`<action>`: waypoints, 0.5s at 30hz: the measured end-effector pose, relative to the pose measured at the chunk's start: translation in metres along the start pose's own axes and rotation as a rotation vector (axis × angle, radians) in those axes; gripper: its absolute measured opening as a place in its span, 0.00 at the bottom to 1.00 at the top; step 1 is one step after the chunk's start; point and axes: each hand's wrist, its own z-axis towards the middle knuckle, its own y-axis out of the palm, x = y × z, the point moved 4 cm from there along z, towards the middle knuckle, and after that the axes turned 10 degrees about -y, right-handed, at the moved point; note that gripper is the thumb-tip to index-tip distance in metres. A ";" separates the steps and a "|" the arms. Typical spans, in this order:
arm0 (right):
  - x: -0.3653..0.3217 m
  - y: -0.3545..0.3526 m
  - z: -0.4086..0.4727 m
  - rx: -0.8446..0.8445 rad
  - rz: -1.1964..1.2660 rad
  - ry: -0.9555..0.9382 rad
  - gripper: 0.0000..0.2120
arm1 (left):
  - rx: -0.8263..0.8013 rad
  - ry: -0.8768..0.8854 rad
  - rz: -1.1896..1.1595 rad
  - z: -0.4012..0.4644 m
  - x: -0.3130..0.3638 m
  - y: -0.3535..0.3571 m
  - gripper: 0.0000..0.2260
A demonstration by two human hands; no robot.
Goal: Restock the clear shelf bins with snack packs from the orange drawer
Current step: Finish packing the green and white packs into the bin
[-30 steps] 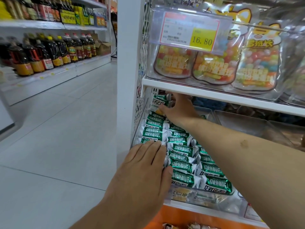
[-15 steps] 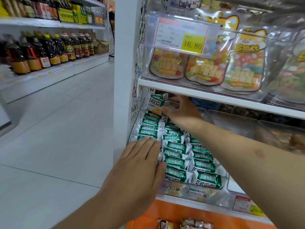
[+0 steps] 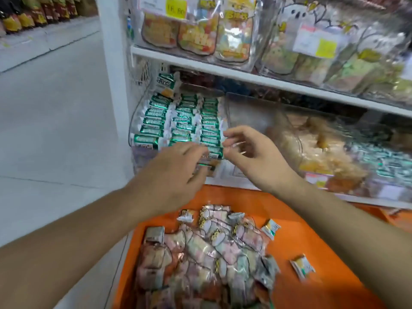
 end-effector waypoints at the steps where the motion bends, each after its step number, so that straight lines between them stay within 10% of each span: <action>1: 0.009 -0.005 -0.021 -0.004 0.022 0.031 0.10 | -0.050 -0.018 -0.019 -0.007 0.007 0.009 0.19; 15: 0.249 -0.038 -0.212 -0.111 -0.261 0.717 0.11 | -0.576 -0.202 -0.019 -0.057 0.033 0.212 0.14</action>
